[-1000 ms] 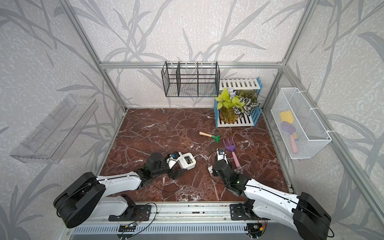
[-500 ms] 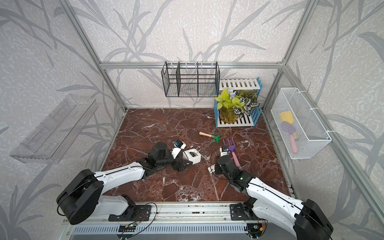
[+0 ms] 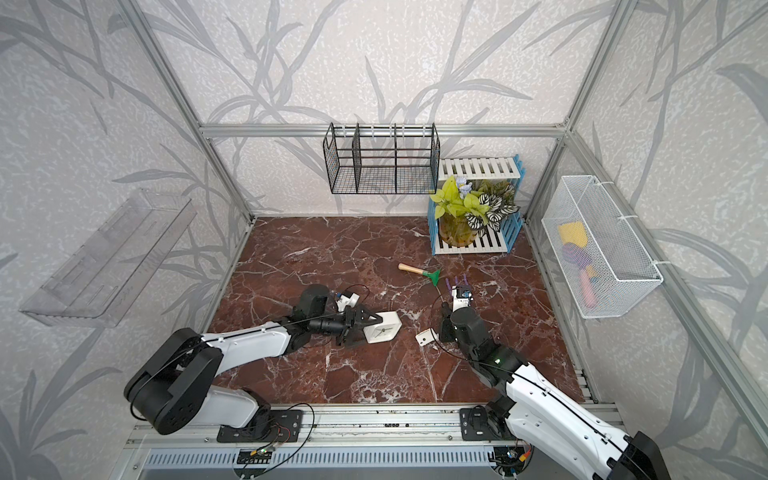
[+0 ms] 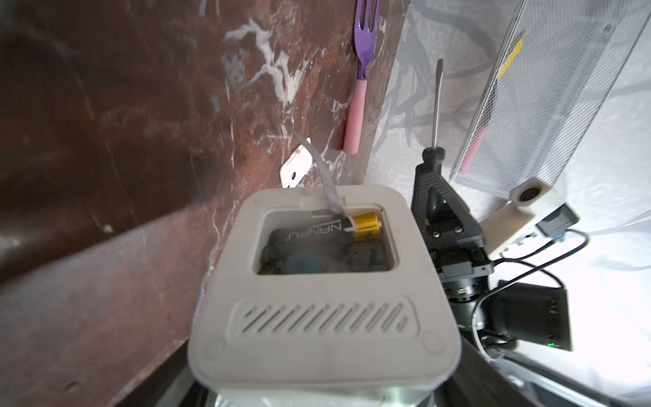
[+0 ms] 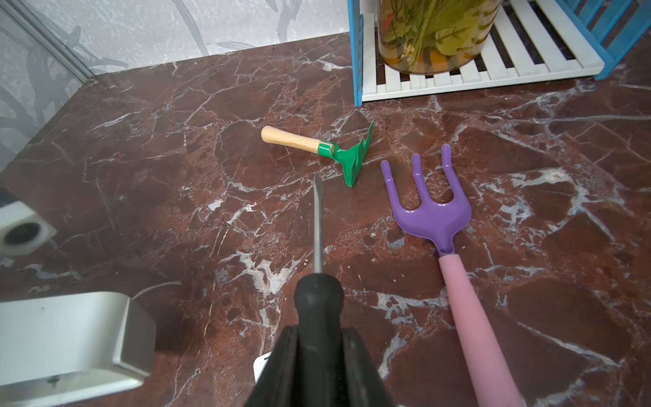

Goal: Remove the battery from the alarm

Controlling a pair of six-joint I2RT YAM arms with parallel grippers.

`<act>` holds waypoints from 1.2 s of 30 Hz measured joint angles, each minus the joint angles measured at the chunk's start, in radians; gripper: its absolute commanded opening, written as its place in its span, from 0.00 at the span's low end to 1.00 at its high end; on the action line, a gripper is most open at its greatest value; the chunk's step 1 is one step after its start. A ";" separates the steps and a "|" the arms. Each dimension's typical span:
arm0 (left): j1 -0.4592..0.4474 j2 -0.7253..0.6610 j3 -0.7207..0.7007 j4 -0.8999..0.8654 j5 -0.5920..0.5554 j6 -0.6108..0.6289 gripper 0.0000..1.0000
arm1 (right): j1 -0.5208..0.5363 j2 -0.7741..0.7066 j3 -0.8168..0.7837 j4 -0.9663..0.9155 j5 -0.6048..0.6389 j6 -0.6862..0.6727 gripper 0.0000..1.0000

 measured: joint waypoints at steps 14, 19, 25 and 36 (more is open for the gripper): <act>0.000 0.111 -0.142 0.359 0.023 -0.509 0.37 | -0.003 0.029 -0.004 0.051 -0.011 -0.043 0.00; 0.004 0.074 -0.029 0.192 0.019 -0.441 0.38 | -0.003 0.057 -0.004 0.083 -0.018 -0.061 0.00; 0.033 -0.019 0.087 -0.030 0.049 -0.091 0.36 | -0.016 0.125 -0.004 0.096 -0.041 -0.080 0.00; 0.112 -0.485 -0.005 -0.179 -0.601 0.980 0.40 | -0.089 0.435 0.012 0.275 -0.200 -0.121 0.00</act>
